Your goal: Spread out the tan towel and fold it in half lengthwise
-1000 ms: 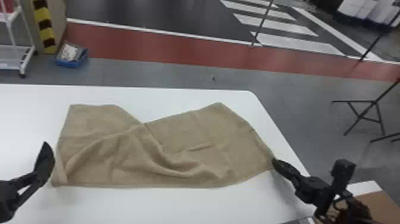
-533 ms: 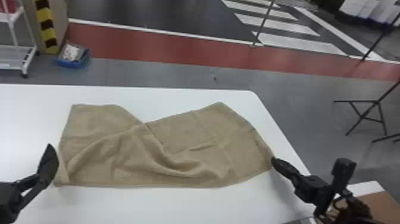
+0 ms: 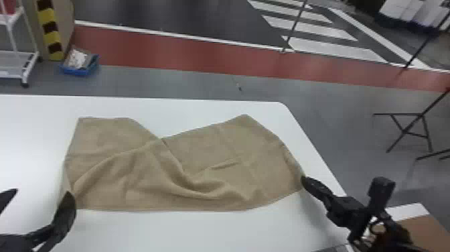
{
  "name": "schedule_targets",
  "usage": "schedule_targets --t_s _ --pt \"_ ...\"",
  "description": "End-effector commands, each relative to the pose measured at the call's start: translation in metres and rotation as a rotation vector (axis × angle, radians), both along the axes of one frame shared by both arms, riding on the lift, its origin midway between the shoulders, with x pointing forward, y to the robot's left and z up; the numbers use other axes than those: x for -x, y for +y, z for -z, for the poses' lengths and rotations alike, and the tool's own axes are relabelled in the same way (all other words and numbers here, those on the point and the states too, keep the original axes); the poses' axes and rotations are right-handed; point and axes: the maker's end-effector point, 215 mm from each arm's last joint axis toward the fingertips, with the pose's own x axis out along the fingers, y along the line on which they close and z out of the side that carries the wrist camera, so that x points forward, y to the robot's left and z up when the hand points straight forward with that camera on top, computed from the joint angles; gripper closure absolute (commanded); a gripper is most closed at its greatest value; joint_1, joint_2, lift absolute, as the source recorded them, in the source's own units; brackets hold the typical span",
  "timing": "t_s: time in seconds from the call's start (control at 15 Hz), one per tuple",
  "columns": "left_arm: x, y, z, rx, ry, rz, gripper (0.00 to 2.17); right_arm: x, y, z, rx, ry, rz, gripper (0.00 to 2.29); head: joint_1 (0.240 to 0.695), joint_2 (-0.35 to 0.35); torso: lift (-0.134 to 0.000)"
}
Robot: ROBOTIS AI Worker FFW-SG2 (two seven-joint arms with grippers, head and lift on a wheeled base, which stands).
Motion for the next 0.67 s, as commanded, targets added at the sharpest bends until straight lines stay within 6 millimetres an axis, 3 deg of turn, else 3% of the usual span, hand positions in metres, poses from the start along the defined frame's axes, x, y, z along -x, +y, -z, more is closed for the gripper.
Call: schedule_targets --t_s 0.0,0.4,0.6 --pt "0.007 -0.012 0.010 -0.003 0.018 0.021 0.21 -0.003 0.003 0.000 -0.005 -0.003 -0.001 1.33 0.695 -0.350 -0.128" --pt "0.017 -0.053 0.033 -0.092 0.022 0.089 0.21 -0.004 0.003 0.002 -0.013 -0.005 0.004 1.33 0.695 -0.350 -0.128" --pt "0.008 -0.051 0.039 -0.113 -0.016 0.069 0.21 0.000 -0.001 0.004 -0.029 -0.004 0.006 1.33 0.695 -0.350 -0.128"
